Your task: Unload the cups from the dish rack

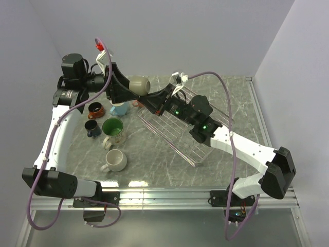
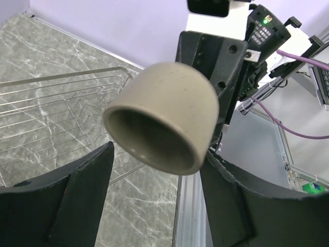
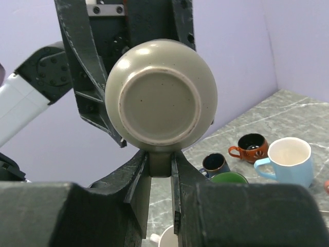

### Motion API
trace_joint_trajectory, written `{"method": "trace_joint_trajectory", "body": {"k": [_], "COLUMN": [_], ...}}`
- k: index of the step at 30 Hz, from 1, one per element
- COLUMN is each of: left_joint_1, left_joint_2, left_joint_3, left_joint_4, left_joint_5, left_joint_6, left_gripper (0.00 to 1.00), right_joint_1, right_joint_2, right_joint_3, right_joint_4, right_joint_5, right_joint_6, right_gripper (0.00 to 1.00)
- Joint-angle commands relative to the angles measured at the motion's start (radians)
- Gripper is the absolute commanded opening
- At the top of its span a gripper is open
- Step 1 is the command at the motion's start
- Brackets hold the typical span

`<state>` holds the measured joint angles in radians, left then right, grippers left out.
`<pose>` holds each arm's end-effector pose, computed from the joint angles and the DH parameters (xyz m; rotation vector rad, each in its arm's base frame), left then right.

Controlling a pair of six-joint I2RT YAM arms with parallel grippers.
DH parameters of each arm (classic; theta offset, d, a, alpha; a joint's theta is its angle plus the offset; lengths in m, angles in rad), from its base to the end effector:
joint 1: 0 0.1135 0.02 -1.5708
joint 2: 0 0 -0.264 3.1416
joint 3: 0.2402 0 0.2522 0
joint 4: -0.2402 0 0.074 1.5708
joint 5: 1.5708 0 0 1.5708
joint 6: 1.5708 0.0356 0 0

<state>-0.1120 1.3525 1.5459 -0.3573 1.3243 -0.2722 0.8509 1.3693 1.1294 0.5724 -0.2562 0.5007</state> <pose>0.2677 -0.0649 0.4637 0.8765 1.5888 -1.4034 0.2054 0.2479 0.4076 -0.4731 1.2805 1.3141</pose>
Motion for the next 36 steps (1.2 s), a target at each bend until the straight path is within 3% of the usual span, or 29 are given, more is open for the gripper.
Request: {"method": "trace_joint_trajectory", "body": {"k": [1, 8, 15, 21, 24, 27, 31, 32, 33, 34, 36], "left_joint_1": [-0.005, -0.002, -0.003, -0.009, -0.017, -0.018, -0.015, -0.017, -0.017, -0.015, -0.017], "left_joint_2": [-0.032, -0.029, -0.032, -0.036, -0.038, -0.039, -0.044, -0.046, -0.047, -0.049, -0.05], "left_joint_3": [0.058, 0.171, 0.129, 0.053, 0.028, 0.031, 0.059, 0.06, 0.063, 0.066, 0.05], "left_joint_4": [-0.024, -0.273, -0.175, 0.02, 0.11, 0.107, -0.024, -0.049, -0.078, -0.118, -0.189], "left_joint_5": [0.024, -0.046, 0.019, 0.062, 0.072, 0.058, -0.014, -0.052, -0.095, -0.149, -0.322], "left_joint_6": [0.054, 0.323, 0.211, 0.024, -0.065, -0.105, 0.005, 0.023, 0.043, 0.109, 0.16], "left_gripper": [0.72, 0.77, 0.66, 0.49, 0.31, 0.01, 0.0, 0.0, 0.0, 0.0, 0.0], "right_joint_1": [0.007, -0.001, -0.013, -0.013, -0.012, -0.013, -0.013, -0.015, -0.016, -0.016, -0.016], "right_joint_2": [-0.003, -0.048, -0.056, 0.014, 0.062, 0.096, 0.105, 0.106, 0.106, 0.106, 0.108], "right_joint_3": [0.053, 0.046, 0.033, 0.076, 0.108, 0.127, 0.121, 0.122, 0.122, 0.122, 0.122], "right_joint_4": [0.069, -0.026, -0.022, 0.033, 0.063, 0.069, 0.044, 0.025, 0.0, -0.058, -0.124], "right_joint_5": [-0.006, 0.064, 0.037, -0.066, -0.129, -0.15, -0.132, -0.121, -0.108, -0.071, -0.029], "right_joint_6": [-0.002, -0.063, -0.051, -0.002, 0.019, 0.036, 0.033, 0.018, 0.009, -0.002, -0.03], "right_gripper": [0.0, 0.0, 0.0, 0.0, 0.0, 0.0, 0.0, 0.02, 0.13, 0.44, 0.65]}}
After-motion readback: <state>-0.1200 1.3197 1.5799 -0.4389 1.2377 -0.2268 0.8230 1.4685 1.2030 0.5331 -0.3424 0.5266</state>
